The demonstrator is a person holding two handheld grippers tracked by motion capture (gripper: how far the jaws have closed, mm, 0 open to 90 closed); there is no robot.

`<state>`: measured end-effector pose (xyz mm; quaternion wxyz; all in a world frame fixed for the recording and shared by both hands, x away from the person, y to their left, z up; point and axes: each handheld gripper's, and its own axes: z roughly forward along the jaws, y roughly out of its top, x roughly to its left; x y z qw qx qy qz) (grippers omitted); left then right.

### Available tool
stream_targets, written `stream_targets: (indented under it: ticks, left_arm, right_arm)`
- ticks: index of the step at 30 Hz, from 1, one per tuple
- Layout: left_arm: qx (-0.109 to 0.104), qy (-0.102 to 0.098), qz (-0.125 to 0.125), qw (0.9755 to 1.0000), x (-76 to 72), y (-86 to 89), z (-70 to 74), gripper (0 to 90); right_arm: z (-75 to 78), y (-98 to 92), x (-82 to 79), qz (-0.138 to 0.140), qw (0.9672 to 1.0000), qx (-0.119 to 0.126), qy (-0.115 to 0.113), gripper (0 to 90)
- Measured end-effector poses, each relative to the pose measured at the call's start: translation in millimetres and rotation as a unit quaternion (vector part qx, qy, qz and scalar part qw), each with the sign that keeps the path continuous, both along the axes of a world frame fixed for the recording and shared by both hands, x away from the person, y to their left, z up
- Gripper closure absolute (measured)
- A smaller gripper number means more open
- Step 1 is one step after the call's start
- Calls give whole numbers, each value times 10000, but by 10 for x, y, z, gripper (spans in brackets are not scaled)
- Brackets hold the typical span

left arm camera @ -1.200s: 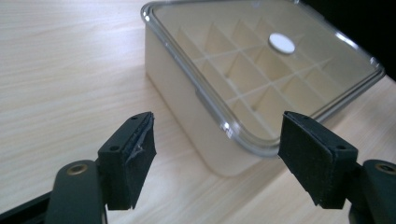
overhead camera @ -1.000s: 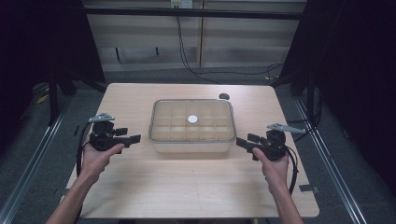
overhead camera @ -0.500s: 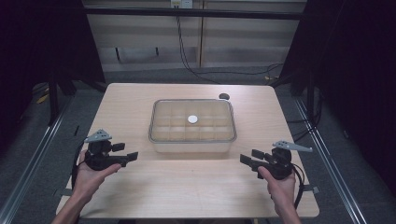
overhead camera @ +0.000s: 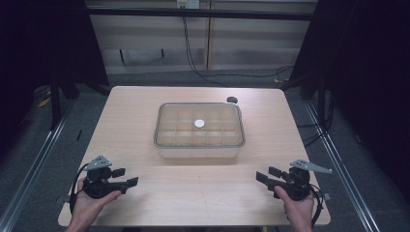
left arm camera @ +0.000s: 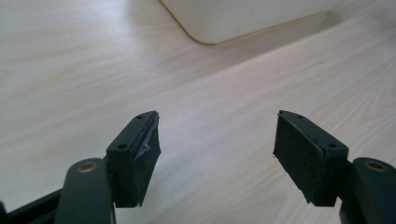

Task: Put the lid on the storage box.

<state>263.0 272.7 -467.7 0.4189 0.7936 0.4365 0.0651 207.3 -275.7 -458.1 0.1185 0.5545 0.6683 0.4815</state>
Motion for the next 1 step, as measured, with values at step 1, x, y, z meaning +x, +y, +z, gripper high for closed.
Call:
stream_targets:
  ticks: [1]
  left_arm:
    - [-66,85,-49,9999,-9,-4,-31,326]
  right_arm:
    - [-25,-9,-3,-44,9999,-103,11,320]
